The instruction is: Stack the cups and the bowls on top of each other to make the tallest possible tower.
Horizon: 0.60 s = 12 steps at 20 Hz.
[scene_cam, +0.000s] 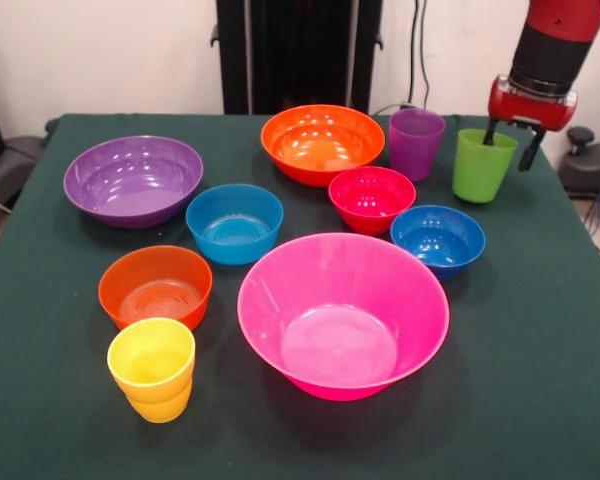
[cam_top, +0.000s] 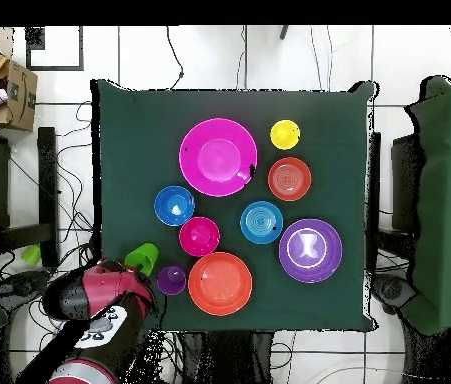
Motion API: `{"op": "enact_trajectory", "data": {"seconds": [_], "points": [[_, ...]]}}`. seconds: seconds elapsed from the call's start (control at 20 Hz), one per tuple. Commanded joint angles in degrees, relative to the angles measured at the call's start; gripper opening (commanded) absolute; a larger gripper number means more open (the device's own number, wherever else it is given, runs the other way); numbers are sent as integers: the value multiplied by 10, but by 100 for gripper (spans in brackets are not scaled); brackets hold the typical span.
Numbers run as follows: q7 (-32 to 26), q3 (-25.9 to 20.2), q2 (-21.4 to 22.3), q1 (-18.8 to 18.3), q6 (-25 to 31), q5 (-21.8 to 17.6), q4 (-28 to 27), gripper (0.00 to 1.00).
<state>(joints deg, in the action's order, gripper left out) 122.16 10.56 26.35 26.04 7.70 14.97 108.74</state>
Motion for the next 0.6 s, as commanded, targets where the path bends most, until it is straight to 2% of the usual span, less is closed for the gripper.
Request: {"op": "enact_trajectory", "data": {"seconds": [0.05,0.35,0.6], "points": [[111,-35,-12,4,2,34,-40,100],[108,-33,-22,7,-11,42,-42,100],[103,-31,-10,3,-3,39,-31,100]]}}
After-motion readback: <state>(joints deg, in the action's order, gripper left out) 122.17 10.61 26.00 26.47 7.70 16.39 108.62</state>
